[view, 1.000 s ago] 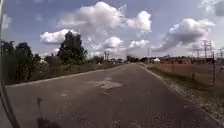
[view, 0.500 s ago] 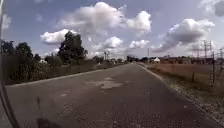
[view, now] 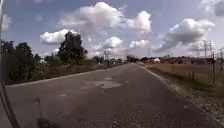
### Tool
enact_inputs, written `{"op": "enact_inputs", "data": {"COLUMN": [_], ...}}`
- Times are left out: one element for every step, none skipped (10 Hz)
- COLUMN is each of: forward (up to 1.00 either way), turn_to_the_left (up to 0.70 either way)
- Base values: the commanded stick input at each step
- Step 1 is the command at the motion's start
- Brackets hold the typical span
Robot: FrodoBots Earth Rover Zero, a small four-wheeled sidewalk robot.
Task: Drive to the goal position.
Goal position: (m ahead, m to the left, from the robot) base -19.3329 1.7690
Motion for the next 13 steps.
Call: {"op": "enact_inputs", "data": {"forward": [0.04, 0.04, 0.04, 0.04, 0.04, 0.04, 0.04, 0.04, 0.04, 0.04, 0.04, 0.04, 0.04], "turn_to_the_left": [0.00, 0.00, 0.00, 0.00, 0.00, 0.00, 0.00, 0.00, 0.00, 0.00, 0.00, 0.00, 0.00]}}
